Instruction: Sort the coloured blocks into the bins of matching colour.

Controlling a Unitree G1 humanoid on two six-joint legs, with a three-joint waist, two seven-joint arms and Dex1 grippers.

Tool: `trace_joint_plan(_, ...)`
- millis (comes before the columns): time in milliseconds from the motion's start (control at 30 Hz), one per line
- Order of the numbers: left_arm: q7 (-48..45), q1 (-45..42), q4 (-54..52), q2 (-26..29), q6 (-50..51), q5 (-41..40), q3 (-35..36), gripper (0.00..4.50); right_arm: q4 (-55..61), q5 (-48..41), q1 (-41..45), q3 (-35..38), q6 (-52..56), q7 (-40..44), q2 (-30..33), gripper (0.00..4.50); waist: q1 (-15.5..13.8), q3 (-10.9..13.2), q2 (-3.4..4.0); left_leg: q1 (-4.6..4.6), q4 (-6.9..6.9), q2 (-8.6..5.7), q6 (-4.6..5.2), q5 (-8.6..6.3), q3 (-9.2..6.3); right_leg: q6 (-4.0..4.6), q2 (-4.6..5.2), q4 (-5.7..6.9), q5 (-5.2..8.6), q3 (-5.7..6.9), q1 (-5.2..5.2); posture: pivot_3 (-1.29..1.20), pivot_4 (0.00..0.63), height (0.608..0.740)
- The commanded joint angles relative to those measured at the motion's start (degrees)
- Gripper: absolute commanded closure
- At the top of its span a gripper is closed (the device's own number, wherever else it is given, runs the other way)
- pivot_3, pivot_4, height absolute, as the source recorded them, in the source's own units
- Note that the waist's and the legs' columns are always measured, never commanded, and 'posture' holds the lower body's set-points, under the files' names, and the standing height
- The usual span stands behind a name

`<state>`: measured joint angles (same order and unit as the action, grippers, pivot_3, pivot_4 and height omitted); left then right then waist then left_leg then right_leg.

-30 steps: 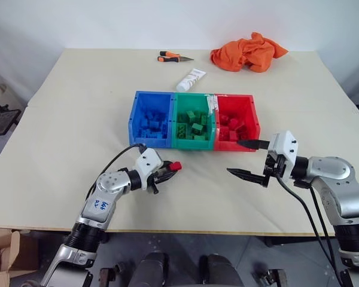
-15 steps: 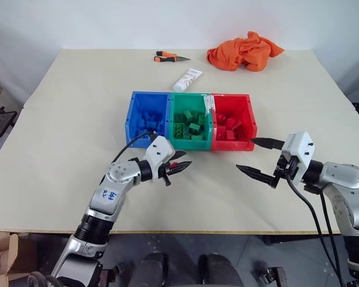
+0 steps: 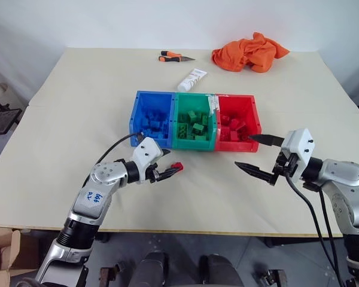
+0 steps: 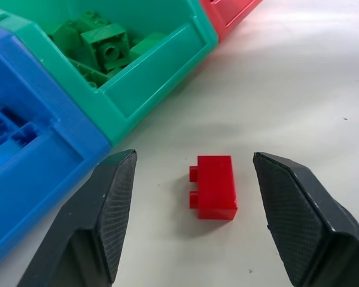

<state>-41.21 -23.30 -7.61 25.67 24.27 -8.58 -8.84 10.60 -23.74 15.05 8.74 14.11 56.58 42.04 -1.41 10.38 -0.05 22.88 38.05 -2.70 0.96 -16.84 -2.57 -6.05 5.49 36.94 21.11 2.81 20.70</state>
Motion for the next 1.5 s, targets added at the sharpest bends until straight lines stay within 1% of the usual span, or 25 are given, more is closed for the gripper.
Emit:
trace_joint_plan(33,-0.89,-0.32,2.01,-0.19,-1.77,0.82,-1.51,1.37,0.21,-0.57,0.80,0.35,-0.35,-0.17,-0.11,0.00,0.00,0.00,0.00,0.00,0.00,0.00,0.00,0.00,0.00,0.00,0.00,0.00,0.00,0.00,0.00,0.00,0.150,0.740)
trace_joint_plan(267,-0.09,-3.26,9.72,-2.25,-5.47,3.06,-3.07,1.37,1.18,-0.72,-0.14,1.00,0.03,-0.74,0.17,0.00,-0.01,0.00,0.00,0.00,0.00,0.00,0.00,0.00,0.00,0.00,-0.01,0.03,0.00,0.02,0.01,0.00,0.150,0.740)
trace_joint_plan(367,-1.14,-4.13,11.29,-2.58,-5.57,3.42,-3.92,1.37,1.41,-0.78,-0.33,1.08,0.11,-0.92,0.26,0.00,0.00,0.00,0.00,0.00,0.01,-0.01,0.00,0.00,0.00,0.00,0.00,0.03,0.00,0.02,0.01,0.00,0.150,0.740)
trace_joint_plan(467,-2.34,-4.39,11.40,-2.50,-6.31,3.68,-4.60,1.95,1.77,-0.84,-0.56,1.41,0.22,-1.31,0.41,0.00,0.00,0.00,0.00,0.00,0.00,-0.01,0.00,0.00,0.00,0.00,0.00,0.04,0.00,0.02,0.01,0.00,0.150,0.740)
trace_joint_plan(500,-2.28,-4.37,11.33,-2.53,-6.15,3.76,-4.53,2.30,1.82,-0.86,-0.63,1.50,0.24,-1.38,0.46,0.00,0.00,0.00,0.00,0.00,0.00,-0.01,0.00,0.00,0.00,0.00,-0.01,0.04,0.00,0.03,0.01,0.00,0.150,0.740)
trace_joint_plan(567,-2.43,-4.28,11.08,-2.67,-5.94,3.54,-4.30,2.83,1.93,-0.89,-0.85,1.75,0.25,-1.51,0.61,0.00,0.00,0.00,0.00,0.00,0.00,-0.01,0.00,0.00,0.00,0.00,0.00,0.04,0.00,0.02,0.01,0.00,0.150,0.740)
trace_joint_plan(633,-2.71,-4.31,10.91,-2.87,-5.70,3.26,-4.19,3.46,1.93,-0.87,-1.00,2.04,0.24,-1.66,0.76,0.00,0.00,0.00,0.00,0.00,0.00,-0.01,0.00,0.00,0.00,0.00,0.00,0.05,0.00,0.02,0.01,0.00,0.150,0.740)
trace_joint_plan(667,-2.76,-4.46,10.80,-3.18,-5.40,2.97,-4.10,3.56,2.03,-0.88,-1.12,2.26,0.28,-1.81,0.82,0.00,0.00,0.00,0.00,0.00,0.00,-0.01,0.00,0.00,0.00,0.00,0.00,0.05,0.00,0.02,0.01,0.00,0.150,0.740)
trace_joint_plan(767,-2.74,-4.74,9.31,-4.41,-4.70,1.76,-3.72,3.56,2.92,-0.97,-1.90,3.23,0.53,-2.50,0.85,0.00,-0.01,0.00,0.00,0.00,0.00,-0.01,0.00,0.00,0.00,0.00,0.00,0.05,0.00,0.02,0.01,0.00,0.150,0.740)
trace_joint_plan(867,-1.56,-6.59,7.40,-7.39,-4.02,1.06,-3.53,3.56,4.18,-1.41,-3.22,5.13,0.94,-3.40,1.17,0.00,-0.24,0.00,-0.01,0.03,0.02,-0.02,0.00,0.00,-0.01,0.00,0.01,0.04,0.00,0.03,0.01,0.00,0.150,0.740)
trace_joint_plan(933,-0.04,-9.44,8.11,-10.48,-4.75,1.02,-3.37,3.56,4.95,-1.81,-4.30,7.07,1.16,-4.27,1.39,0.00,-0.43,0.01,-0.01,0.09,0.08,-0.05,0.02,0.01,-0.04,-0.02,0.02,0.03,-0.01,0.05,0.01,0.00,0.150,0.740)
trace_joint_plan(1000,1.98,-13.62,11.14,-13.99,-6.08,1.53,-3.28,3.56,5.75,-2.35,-5.38,9.34,1.44,-5.30,1.45,0.00,-0.74,0.01,-0.02,0.12,0.11,-0.06,0.03,0.01,-0.05,-0.04,0.02,0.03,-0.02,0.06,0.02,0.00,0.150,0.740)
trace_joint_plan(1133,4.01,-21.39,20.09,-19.62,-11.11,2.11,-2.83,3.56,8.95,-3.39,-7.84,12.66,2.44,-8.00,0.56,0.00,-0.79,0.01,-0.02,0.12,0.09,-0.07,0.03,0.02,0.00,-0.07,0.00,0.02,-0.04,0.07,0.01,0.00,0.150,0.740)
trace_joint_plan(1300,7.54,-34.13,41.86,-25.82,-22.52,3.98,-1.26,3.56,11.84,-2.92,-11.03,16.09,1.79,-12.40,-0.78,0.00,-0.48,0.06,-0.10,0.11,0.07,-0.07,0.05,0.02,0.10,-0.08,-0.04,0.03,-0.03,0.12,0.06,0.00,0.150,0.740)
trace_joint_plan(1367,8.25,-38.65,49.97,-27.54,-25.71,4.18,-0.37,2.82,13.56,-3.49,-12.02,16.91,2.01,-14.01,-1.66,0.00,-0.44,0.07,-0.12,0.12,0.05,-0.08,0.07,0.04,0.10,-0.08,-0.02,0.06,-0.03,0.14,0.07,0.00,0.150,0.740)
trace_joint_plan(1433,8.93,-42.63,57.25,-28.93,-28.71,4.54,0.55,2.21,15.32,-3.71,-13.26,17.53,2.29,-15.47,-2.45,0.00,-0.27,0.07,-0.12,0.12,0.02,-0.09,0.07,0.04,0.13,-0.09,-0.02,0.08,-0.03,0.16,0.10,0.00,0.150,0.740)
trace_joint_plan(1500,9.42,-44.91,61.93,-29.57,-32.17,5.13,1.16,1.61,16.53,-3.75,-14.51,17.94,2.45,-16.25,-2.84,0.00,-0.32,0.08,-0.13,0.13,0.01,-0.10,0.07,0.04,0.12,-0.09,-0.01,0.11,-0.03,0.17,0.13,0.00,0.150,0.740)
